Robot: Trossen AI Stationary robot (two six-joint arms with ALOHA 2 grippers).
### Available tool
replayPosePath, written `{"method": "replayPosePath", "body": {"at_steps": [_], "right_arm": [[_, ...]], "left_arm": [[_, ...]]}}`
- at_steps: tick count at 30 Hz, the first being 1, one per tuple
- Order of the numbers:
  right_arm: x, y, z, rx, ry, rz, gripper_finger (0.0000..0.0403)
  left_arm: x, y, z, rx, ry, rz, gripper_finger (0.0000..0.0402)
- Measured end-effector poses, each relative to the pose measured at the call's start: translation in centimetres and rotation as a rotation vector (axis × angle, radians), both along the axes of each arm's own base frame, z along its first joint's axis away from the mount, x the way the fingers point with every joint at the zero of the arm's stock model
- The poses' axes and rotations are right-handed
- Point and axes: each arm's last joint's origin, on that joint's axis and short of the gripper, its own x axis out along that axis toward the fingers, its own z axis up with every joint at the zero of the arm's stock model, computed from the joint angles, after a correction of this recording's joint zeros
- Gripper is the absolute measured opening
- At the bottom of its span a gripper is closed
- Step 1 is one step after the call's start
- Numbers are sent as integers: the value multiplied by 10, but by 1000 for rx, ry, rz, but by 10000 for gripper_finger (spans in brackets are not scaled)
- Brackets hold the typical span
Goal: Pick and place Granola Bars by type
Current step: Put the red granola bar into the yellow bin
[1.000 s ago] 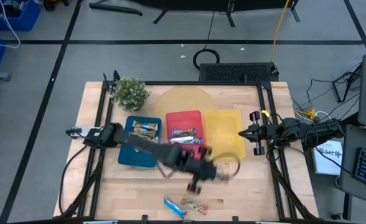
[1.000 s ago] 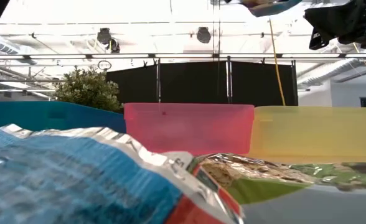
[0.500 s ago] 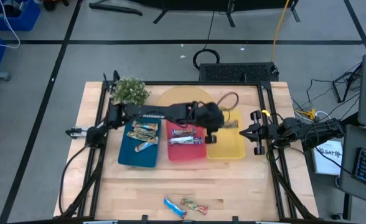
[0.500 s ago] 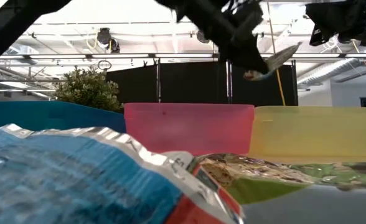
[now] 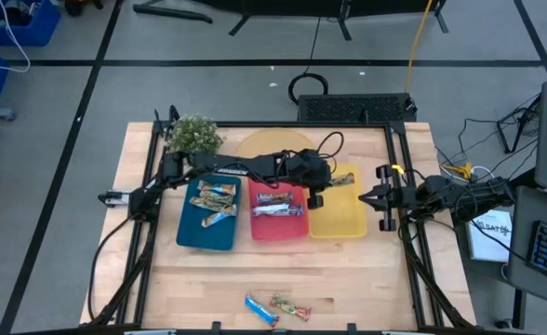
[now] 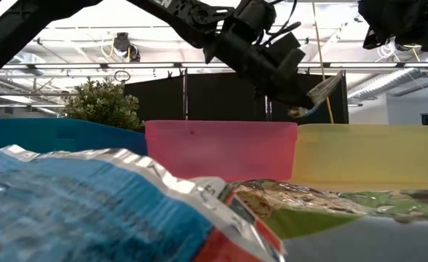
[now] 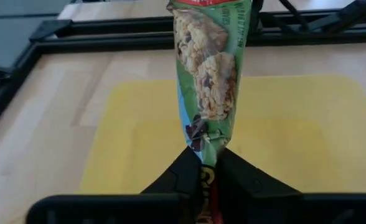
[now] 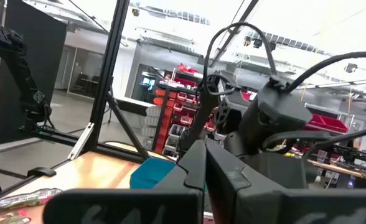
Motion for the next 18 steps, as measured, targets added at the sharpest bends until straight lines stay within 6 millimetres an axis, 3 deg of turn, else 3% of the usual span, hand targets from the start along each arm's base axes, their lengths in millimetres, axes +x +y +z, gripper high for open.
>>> {"method": "replayPosePath", "body": {"at_steps": [13,16,18], "right_arm": [[-1,0,2,3,-19,0,0],[0,0,2,3,-17,0,0],[0,0,1,2,-16,0,0]], "left_arm": [[-3,-2,-4,-76,51,21,138],[-7,-12,1,-71,85,-7,155],[-12,-30,17,-75,78,-85,162]]}}
